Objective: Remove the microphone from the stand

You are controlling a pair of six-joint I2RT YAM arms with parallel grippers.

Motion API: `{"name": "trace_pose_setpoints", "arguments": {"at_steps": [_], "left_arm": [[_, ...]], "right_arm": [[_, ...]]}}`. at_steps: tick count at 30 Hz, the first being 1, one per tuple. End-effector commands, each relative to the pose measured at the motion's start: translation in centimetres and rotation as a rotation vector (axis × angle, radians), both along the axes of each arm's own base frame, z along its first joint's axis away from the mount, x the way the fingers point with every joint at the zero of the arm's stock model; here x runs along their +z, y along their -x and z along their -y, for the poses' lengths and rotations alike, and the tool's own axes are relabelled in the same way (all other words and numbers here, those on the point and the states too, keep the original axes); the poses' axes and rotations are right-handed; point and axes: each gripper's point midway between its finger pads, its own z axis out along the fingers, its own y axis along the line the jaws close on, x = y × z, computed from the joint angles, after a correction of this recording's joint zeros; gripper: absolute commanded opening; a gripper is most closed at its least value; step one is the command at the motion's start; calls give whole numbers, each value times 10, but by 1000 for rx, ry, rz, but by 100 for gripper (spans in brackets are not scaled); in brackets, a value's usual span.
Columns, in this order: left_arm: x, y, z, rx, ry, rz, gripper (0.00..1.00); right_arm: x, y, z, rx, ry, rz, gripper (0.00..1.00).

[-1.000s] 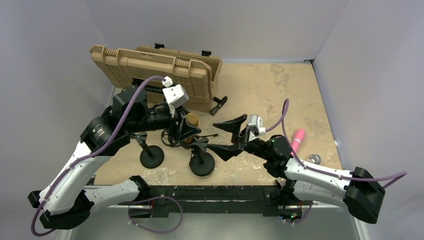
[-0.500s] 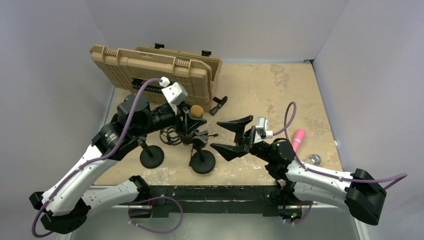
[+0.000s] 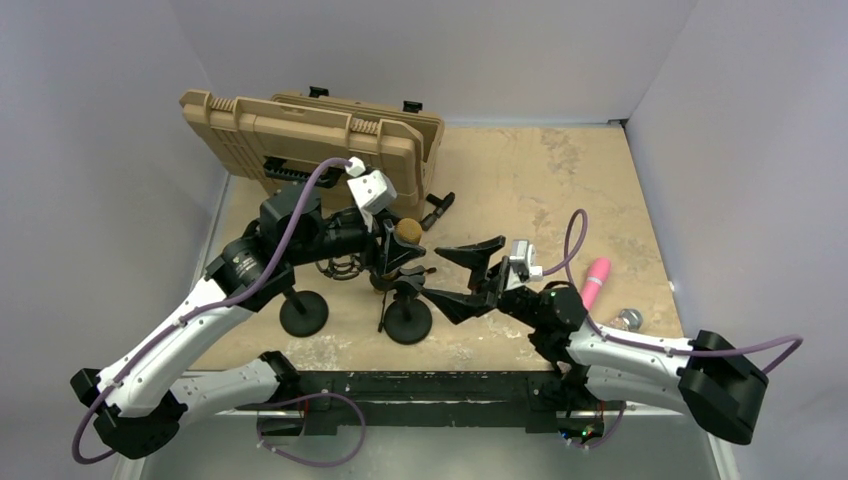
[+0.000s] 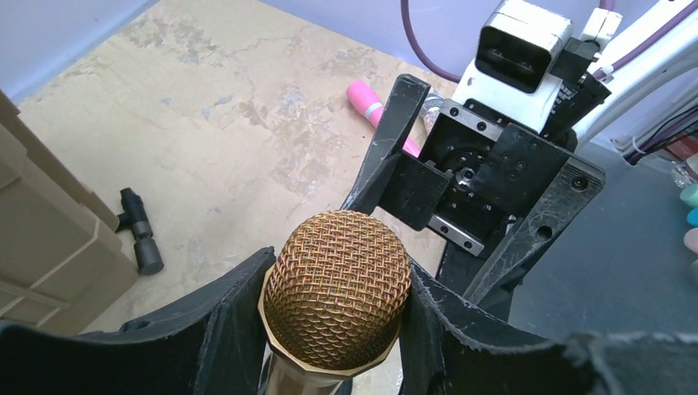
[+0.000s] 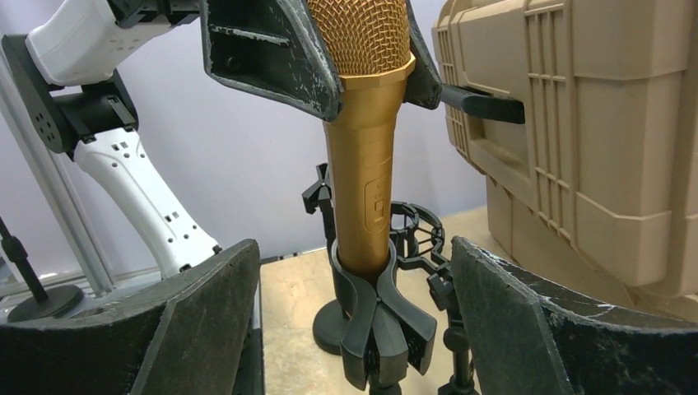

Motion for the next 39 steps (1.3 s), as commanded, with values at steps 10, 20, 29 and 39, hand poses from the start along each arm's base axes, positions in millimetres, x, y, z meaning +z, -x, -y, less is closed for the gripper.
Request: {"name": "trace_pose_setpoints", "arguments": {"at_steps": [10, 20, 29, 39], "left_arm": [[-5, 6, 0, -24, -20, -31, 0], [-4, 7, 1, -40, -21, -23, 0], [-2, 8, 2, -52, -17, -15, 0], [-2, 10, 2, -57, -18, -17, 0]], "right_arm": [[-13, -9, -23, 20, 6, 10, 81], [-34, -10, -48, 43, 56, -17, 78], [-46, -18, -57, 26, 92, -43, 73], [-55, -24, -63, 16, 127, -75, 65]]}}
